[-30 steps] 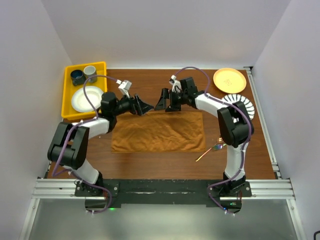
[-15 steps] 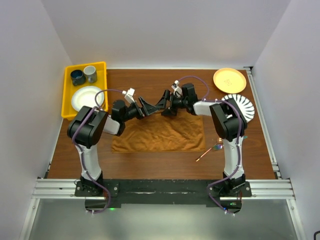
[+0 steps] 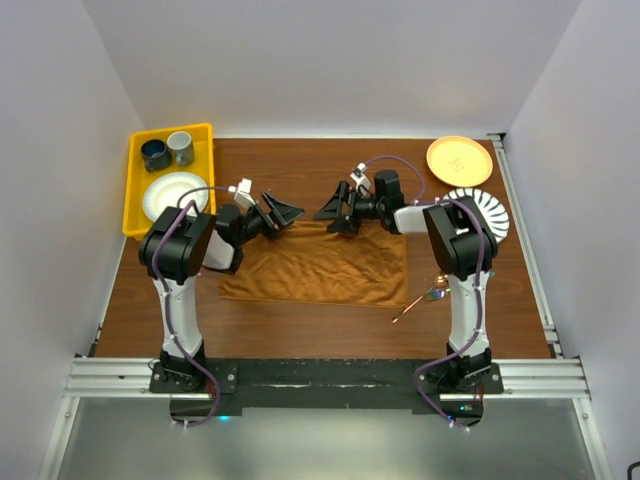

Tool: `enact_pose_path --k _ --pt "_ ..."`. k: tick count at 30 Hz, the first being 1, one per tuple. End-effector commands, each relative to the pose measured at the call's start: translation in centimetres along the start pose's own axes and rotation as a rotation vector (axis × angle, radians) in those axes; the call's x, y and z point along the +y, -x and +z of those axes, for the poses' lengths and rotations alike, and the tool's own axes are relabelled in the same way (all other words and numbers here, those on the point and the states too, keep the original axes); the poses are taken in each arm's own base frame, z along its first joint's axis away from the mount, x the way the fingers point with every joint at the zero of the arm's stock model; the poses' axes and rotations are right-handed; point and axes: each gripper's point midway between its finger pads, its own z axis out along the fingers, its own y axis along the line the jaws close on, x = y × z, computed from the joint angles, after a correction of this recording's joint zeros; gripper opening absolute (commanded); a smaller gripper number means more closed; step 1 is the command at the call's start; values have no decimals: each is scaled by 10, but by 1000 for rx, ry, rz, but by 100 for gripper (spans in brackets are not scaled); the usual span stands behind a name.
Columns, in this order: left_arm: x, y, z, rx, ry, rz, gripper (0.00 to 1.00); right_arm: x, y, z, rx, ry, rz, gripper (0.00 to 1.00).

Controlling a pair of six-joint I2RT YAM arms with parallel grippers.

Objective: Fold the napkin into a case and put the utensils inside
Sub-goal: Smooth out the rectangle-folded napkin at the center of the board.

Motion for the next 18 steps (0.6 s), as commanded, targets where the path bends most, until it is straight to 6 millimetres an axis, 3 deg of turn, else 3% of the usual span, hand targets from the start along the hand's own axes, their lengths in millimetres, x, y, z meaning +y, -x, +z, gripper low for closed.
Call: enact_pose_path --k 1,7,11,18 --pt "37 14 -17 -82 117 -27 100 -20 -7 -6 26 -31 21 98" --pt "42 26 -25 -121 157 -22 100 -25 7 -22 0 -51 19 98" --pt "49 24 -26 -115 191 -34 100 -31 20 -44 -28 -68 27 98" --pt "51 22 -29 -113 204 -22 100 -67 16 -83 1 -156 18 98"
